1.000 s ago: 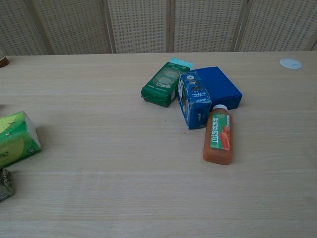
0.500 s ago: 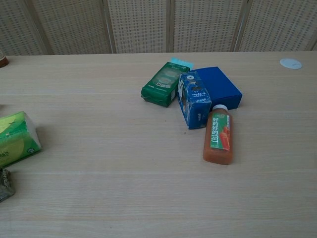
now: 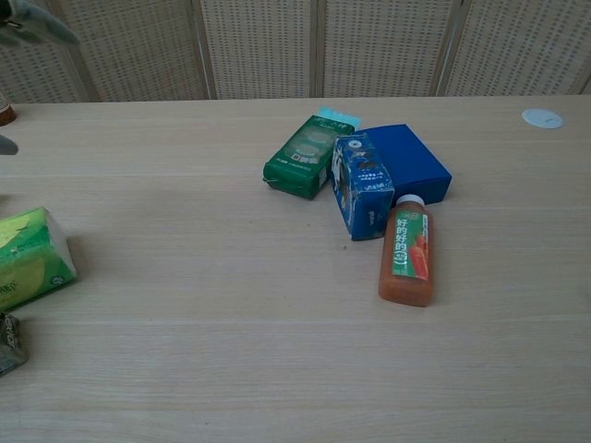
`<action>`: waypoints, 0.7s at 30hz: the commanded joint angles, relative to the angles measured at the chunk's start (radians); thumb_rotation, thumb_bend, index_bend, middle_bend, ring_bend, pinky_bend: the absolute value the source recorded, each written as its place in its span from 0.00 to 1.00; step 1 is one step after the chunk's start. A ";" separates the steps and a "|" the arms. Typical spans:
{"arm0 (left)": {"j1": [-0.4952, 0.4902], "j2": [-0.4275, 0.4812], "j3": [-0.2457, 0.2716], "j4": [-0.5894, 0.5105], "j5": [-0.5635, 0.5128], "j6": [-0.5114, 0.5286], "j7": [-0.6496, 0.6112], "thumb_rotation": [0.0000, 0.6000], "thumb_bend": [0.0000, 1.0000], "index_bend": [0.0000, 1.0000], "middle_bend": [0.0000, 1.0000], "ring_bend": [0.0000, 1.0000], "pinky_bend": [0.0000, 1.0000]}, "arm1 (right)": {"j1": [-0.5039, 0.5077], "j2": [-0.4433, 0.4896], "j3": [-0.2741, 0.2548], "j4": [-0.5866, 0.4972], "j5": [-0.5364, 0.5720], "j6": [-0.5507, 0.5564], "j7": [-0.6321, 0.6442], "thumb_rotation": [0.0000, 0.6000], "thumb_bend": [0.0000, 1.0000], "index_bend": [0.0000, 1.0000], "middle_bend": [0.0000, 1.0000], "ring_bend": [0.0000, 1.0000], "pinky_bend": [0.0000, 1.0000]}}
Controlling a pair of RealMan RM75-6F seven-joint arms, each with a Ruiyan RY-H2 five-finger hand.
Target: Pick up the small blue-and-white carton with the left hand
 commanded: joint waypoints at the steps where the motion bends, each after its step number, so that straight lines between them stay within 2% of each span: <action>1: -0.106 -0.024 -0.048 0.056 -0.112 -0.117 -0.001 0.93 0.14 0.12 0.00 0.00 0.00 | -0.003 0.005 0.000 -0.002 0.001 0.004 -0.002 0.34 0.18 0.00 0.00 0.00 0.00; 5: -0.198 -0.082 -0.068 0.117 -0.203 -0.185 0.024 0.93 0.14 0.12 0.00 0.00 0.00 | -0.014 0.018 0.000 -0.004 0.005 0.014 0.002 0.34 0.18 0.00 0.00 0.00 0.00; 12: -0.312 -0.193 -0.070 0.216 -0.287 -0.217 0.081 0.92 0.14 0.10 0.00 0.00 0.00 | -0.021 0.026 -0.002 0.002 0.012 0.012 0.011 0.33 0.18 0.00 0.00 0.00 0.00; 21: -0.400 -0.305 -0.067 0.337 -0.253 -0.249 0.093 1.00 0.15 0.07 0.00 0.00 0.00 | -0.015 0.024 0.002 0.008 0.012 0.002 0.015 0.33 0.18 0.00 0.00 0.00 0.00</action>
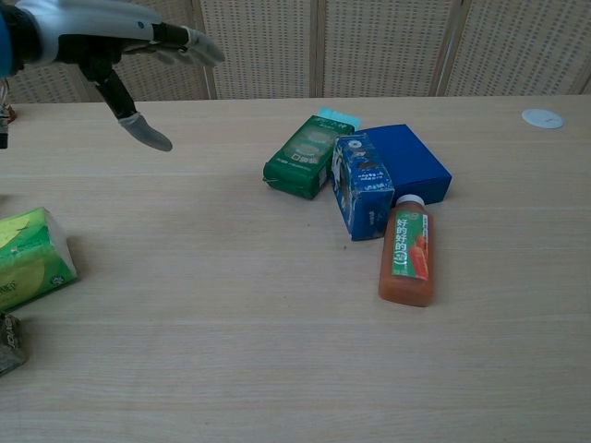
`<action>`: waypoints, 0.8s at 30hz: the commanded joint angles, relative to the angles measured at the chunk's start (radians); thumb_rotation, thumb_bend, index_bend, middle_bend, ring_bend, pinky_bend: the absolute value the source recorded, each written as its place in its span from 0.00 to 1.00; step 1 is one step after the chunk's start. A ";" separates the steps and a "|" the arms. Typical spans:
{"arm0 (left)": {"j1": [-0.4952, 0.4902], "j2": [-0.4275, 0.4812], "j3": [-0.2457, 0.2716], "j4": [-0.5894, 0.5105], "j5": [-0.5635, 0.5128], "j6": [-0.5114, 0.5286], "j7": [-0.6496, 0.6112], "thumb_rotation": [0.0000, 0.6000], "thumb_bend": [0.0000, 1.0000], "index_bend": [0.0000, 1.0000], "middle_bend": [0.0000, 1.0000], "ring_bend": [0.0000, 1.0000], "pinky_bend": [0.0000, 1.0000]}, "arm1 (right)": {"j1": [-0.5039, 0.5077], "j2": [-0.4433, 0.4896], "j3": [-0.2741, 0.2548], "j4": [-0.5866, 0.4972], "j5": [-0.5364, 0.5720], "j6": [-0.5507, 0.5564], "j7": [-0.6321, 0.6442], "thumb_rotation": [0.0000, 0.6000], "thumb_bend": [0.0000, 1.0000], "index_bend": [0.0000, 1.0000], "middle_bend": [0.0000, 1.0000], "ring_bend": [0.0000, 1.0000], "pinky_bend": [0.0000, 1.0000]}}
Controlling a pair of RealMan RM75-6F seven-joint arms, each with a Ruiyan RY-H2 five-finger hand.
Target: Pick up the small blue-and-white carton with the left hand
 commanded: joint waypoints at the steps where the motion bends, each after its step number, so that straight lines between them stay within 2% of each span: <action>1: -0.035 -0.049 -0.005 0.053 0.036 -0.019 -0.010 1.00 0.15 0.09 0.00 0.00 0.00 | 0.000 0.001 0.000 -0.001 -0.002 0.000 -0.001 0.33 0.18 0.00 0.00 0.00 0.00; 7: -0.102 -0.145 0.010 0.164 0.137 -0.029 0.037 1.00 0.15 0.18 0.00 0.00 0.00 | -0.008 0.015 0.000 -0.009 -0.002 0.009 -0.006 0.33 0.18 0.00 0.00 0.00 0.00; 12: -0.156 -0.209 0.027 0.236 0.194 -0.042 0.083 1.00 0.15 0.18 0.00 0.00 0.00 | -0.018 0.031 0.001 -0.020 0.003 0.021 -0.008 0.33 0.18 0.00 0.00 0.00 0.00; 14: -0.173 -0.231 0.033 0.265 0.217 -0.046 0.096 1.00 0.15 0.16 0.00 0.00 0.00 | -0.021 0.035 0.001 -0.023 0.002 0.024 -0.009 0.34 0.18 0.00 0.00 0.00 0.00; 19: -0.214 -0.279 0.049 0.334 0.269 -0.075 0.106 1.00 0.15 0.02 0.00 0.00 0.00 | -0.025 0.042 0.003 -0.027 0.006 0.027 -0.013 0.33 0.18 0.00 0.00 0.00 0.00; 24: -0.259 -0.328 0.061 0.405 0.316 -0.113 0.104 1.00 0.15 0.00 0.00 0.00 0.00 | -0.029 0.049 0.005 -0.033 0.006 0.034 -0.017 0.33 0.18 0.00 0.00 0.00 0.00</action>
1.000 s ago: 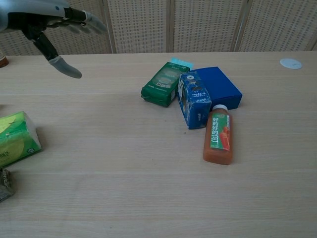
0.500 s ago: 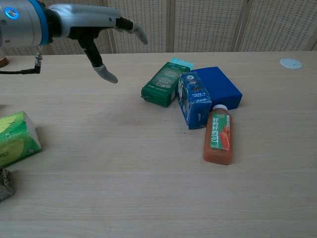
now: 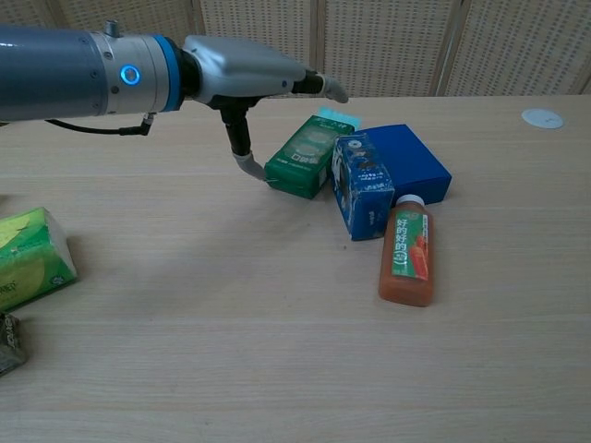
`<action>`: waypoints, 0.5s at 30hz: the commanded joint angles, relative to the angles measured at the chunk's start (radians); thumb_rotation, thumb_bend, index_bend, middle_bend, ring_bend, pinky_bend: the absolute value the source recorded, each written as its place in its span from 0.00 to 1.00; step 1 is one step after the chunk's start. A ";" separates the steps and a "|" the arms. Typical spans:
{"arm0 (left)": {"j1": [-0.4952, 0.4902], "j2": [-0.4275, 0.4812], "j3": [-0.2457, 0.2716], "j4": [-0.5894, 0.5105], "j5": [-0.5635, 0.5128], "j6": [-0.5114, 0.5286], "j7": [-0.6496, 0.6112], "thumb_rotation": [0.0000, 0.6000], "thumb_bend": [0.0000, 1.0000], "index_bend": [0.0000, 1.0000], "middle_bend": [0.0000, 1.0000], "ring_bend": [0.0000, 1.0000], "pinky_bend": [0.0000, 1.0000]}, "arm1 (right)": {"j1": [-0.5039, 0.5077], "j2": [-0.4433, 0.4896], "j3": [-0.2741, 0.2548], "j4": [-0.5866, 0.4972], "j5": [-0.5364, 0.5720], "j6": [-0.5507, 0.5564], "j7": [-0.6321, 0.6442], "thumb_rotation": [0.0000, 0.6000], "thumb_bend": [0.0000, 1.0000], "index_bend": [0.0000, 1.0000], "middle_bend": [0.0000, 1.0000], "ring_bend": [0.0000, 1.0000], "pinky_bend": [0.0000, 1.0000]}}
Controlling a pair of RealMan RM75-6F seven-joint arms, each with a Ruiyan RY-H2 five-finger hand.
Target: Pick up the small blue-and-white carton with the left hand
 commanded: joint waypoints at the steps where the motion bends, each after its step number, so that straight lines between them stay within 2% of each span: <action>1: -0.033 -0.036 0.009 0.050 0.028 -0.031 -0.005 1.00 0.15 0.00 0.00 0.00 0.00 | -0.003 0.004 0.001 -0.003 0.001 0.005 -0.001 0.33 0.18 0.00 0.00 0.00 0.00; 15: -0.158 -0.211 -0.006 0.330 0.102 -0.132 -0.117 1.00 0.15 0.00 0.00 0.00 0.00 | -0.039 0.048 -0.001 -0.025 0.017 0.037 -0.011 0.34 0.18 0.00 0.00 0.00 0.00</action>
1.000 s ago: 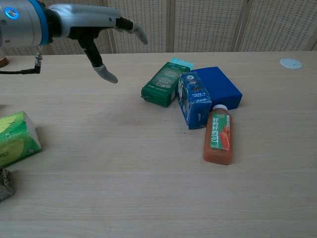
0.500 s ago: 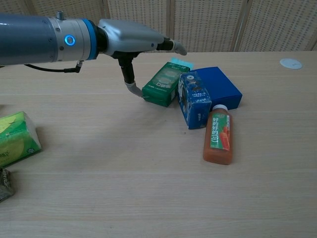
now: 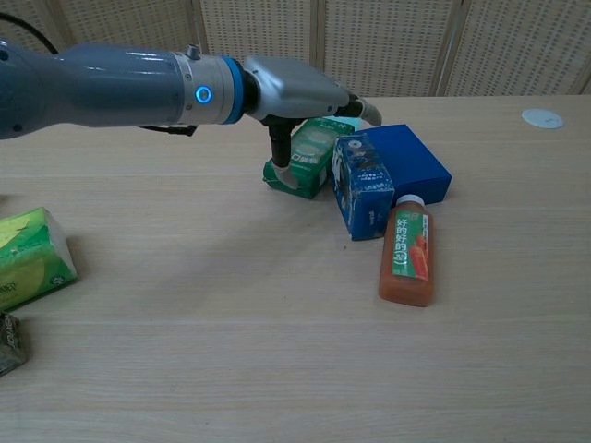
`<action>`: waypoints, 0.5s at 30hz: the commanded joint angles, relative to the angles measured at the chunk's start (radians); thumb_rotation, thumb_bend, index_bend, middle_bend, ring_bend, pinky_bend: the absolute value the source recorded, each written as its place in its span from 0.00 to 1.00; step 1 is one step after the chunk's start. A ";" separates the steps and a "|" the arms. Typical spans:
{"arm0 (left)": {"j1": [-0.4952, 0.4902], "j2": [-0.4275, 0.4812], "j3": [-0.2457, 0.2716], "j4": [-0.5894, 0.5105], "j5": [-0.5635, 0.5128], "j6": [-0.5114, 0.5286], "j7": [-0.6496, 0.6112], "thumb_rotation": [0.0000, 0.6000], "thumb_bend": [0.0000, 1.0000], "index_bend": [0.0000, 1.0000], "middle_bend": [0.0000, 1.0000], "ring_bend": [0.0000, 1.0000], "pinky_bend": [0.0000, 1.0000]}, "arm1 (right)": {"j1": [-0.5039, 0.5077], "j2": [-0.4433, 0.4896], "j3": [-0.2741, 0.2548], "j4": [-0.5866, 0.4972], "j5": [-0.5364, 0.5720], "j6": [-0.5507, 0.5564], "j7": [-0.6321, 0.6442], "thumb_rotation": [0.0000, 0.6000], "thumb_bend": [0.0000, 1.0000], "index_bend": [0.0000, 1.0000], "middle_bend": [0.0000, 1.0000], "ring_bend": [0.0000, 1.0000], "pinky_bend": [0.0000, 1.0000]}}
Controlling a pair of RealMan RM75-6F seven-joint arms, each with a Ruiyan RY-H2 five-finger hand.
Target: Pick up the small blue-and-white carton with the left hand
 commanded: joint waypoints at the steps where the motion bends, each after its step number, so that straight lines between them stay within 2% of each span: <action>1: -0.041 -0.067 -0.006 0.090 0.032 -0.029 -0.053 1.00 0.15 0.00 0.00 0.00 0.00 | -0.007 0.008 -0.001 -0.003 0.005 0.005 -0.001 0.34 0.18 0.00 0.00 0.00 0.00; 15: -0.153 -0.253 0.013 0.378 0.138 -0.098 -0.229 1.00 0.14 0.06 0.00 0.00 0.00 | -0.019 0.026 0.002 -0.008 0.016 0.009 0.003 0.33 0.18 0.00 0.00 0.00 0.00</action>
